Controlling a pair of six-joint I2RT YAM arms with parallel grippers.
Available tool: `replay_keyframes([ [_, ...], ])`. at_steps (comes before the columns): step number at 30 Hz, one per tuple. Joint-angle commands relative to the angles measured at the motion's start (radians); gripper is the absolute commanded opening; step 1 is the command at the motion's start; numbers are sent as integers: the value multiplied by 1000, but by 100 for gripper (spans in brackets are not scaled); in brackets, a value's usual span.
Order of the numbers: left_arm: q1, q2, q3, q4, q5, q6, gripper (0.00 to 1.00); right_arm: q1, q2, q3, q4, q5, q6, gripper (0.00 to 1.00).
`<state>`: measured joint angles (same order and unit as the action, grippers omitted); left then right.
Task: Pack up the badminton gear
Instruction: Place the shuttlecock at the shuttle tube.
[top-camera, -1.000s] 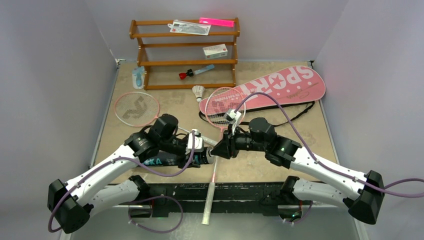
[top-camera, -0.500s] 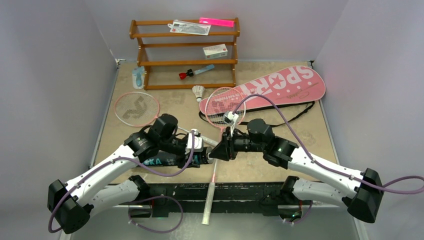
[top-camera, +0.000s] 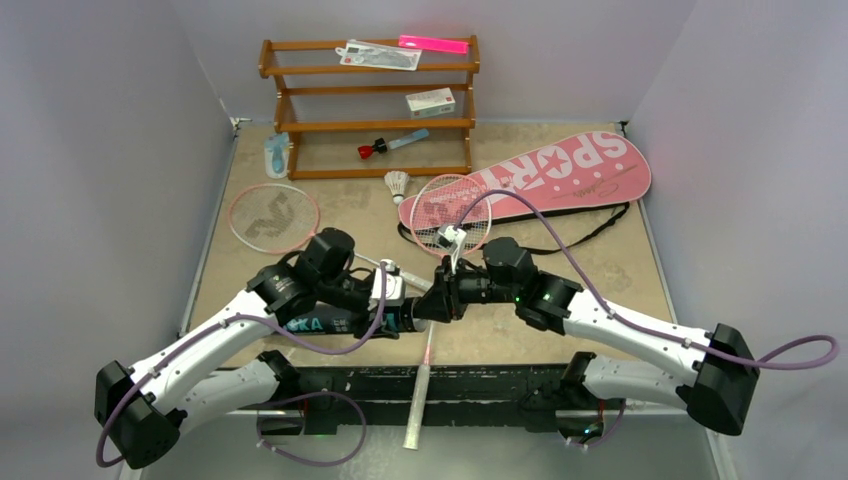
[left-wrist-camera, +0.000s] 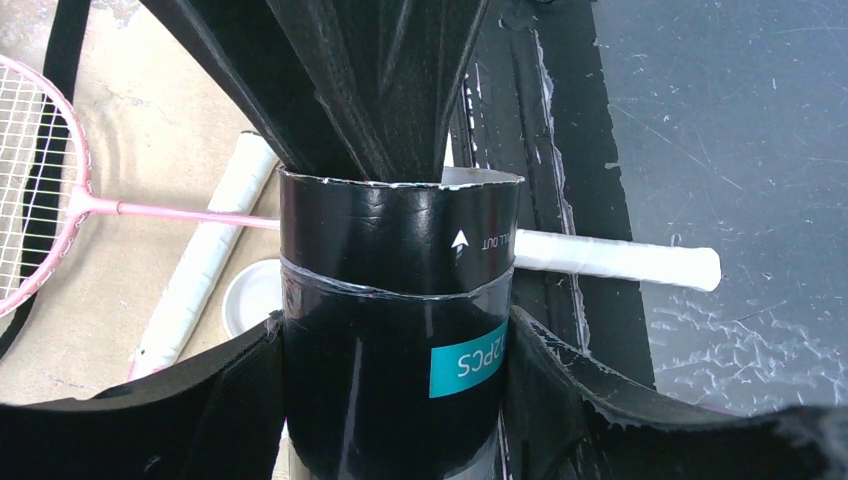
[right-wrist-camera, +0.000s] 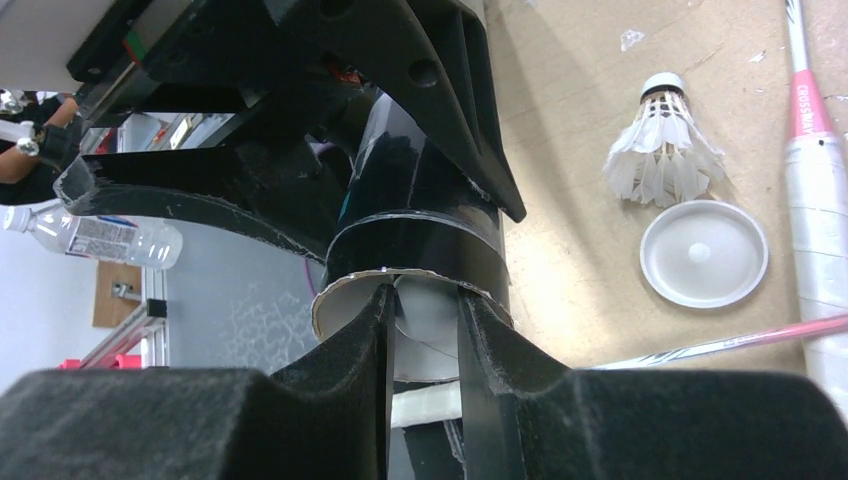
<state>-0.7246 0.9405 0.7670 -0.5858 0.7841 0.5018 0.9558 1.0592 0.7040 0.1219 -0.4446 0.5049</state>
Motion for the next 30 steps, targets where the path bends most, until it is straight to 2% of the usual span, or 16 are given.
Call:
replay_keyframes([
  [1,7,-27,41,32,53,19,38,10,11,28,52,-20,-4,23],
  [12,7,-19,40,29,74,24,38,12,-8,32,46,13,-7,26],
  [14,7,-18,41,26,69,24,38,12,-19,45,25,24,-17,35],
  [17,7,-22,41,26,61,21,38,12,-52,61,-21,61,-40,57],
  [21,7,-25,38,30,58,17,39,11,-127,69,-109,106,-51,60],
  [25,7,-27,41,33,46,9,39,12,-222,77,-207,203,-67,67],
  [30,28,-75,43,62,-46,-34,37,11,-343,41,-268,327,-72,72],
])
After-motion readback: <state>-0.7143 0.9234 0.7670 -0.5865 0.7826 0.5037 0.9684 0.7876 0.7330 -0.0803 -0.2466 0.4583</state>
